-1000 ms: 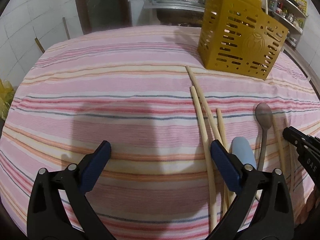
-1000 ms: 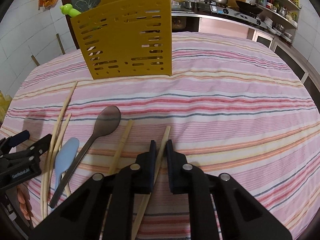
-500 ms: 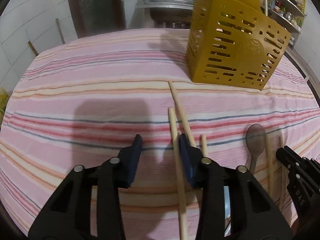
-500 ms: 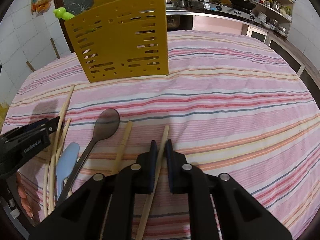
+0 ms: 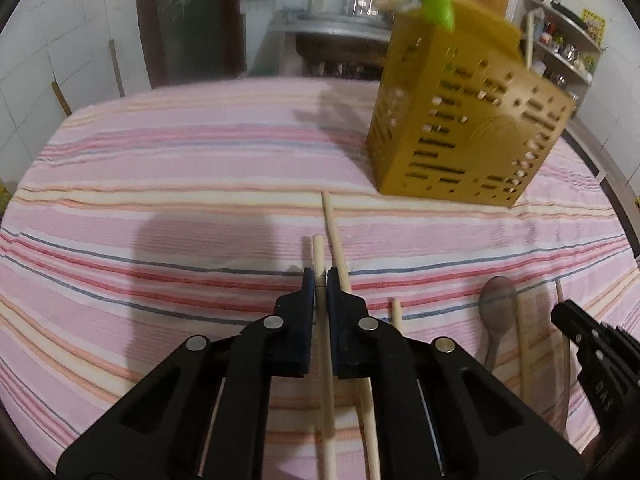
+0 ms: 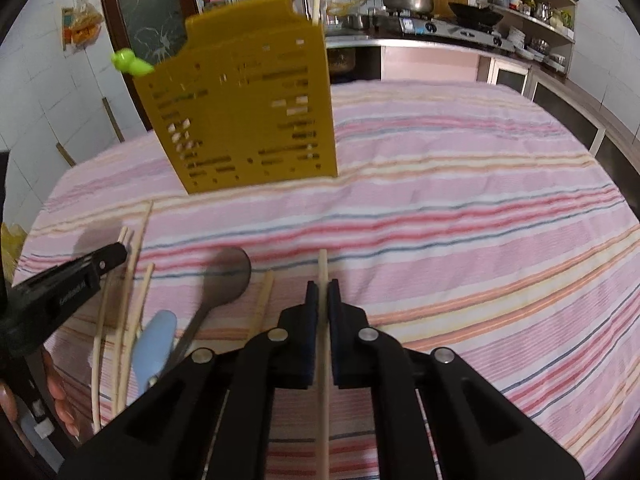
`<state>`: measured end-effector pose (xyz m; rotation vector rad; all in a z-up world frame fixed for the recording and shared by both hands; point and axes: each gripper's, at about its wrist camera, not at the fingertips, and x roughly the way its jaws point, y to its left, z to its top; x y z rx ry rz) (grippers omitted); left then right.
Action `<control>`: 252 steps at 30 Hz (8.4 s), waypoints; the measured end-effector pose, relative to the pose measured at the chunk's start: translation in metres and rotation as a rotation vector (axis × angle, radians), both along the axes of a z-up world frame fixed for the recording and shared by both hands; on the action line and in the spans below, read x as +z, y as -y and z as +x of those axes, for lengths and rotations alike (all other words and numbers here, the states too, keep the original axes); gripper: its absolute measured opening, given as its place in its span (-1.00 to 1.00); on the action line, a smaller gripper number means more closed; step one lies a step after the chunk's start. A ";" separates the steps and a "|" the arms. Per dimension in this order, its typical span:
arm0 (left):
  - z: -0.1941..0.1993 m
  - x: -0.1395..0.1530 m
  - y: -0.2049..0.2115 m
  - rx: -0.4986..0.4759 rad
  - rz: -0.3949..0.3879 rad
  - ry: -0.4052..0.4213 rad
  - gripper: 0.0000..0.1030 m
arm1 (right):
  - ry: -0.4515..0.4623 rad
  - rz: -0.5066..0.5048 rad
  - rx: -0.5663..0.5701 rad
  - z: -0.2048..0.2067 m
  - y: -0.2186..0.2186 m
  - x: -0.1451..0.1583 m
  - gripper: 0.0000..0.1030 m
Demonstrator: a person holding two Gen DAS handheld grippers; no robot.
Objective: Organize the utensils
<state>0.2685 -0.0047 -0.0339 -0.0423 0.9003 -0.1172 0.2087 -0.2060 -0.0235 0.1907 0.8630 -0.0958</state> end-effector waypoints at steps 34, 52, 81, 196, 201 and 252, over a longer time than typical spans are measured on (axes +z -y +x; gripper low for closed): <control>-0.153 0.107 -0.035 0.090 -0.049 0.496 -0.90 | 0.489 0.085 0.032 -0.080 0.021 0.071 -0.89; -0.165 0.122 -0.031 0.101 -0.044 0.546 -0.91 | 0.565 0.092 0.066 -0.099 0.023 0.091 -0.89; -0.019 -0.011 -0.042 0.128 0.012 -0.051 -0.17 | 0.299 -0.001 0.033 -0.012 0.031 0.034 -0.89; -0.039 0.119 -0.071 0.145 -0.039 0.343 0.90 | 0.288 -0.140 0.020 -0.005 0.012 0.069 0.55; -0.044 0.061 -0.081 0.149 -0.035 0.228 0.90 | 0.181 -0.110 0.009 -0.008 -0.001 0.024 0.55; 0.028 -0.022 0.006 0.077 0.066 -0.014 -0.16 | 0.007 0.002 0.028 0.028 0.028 -0.029 -0.86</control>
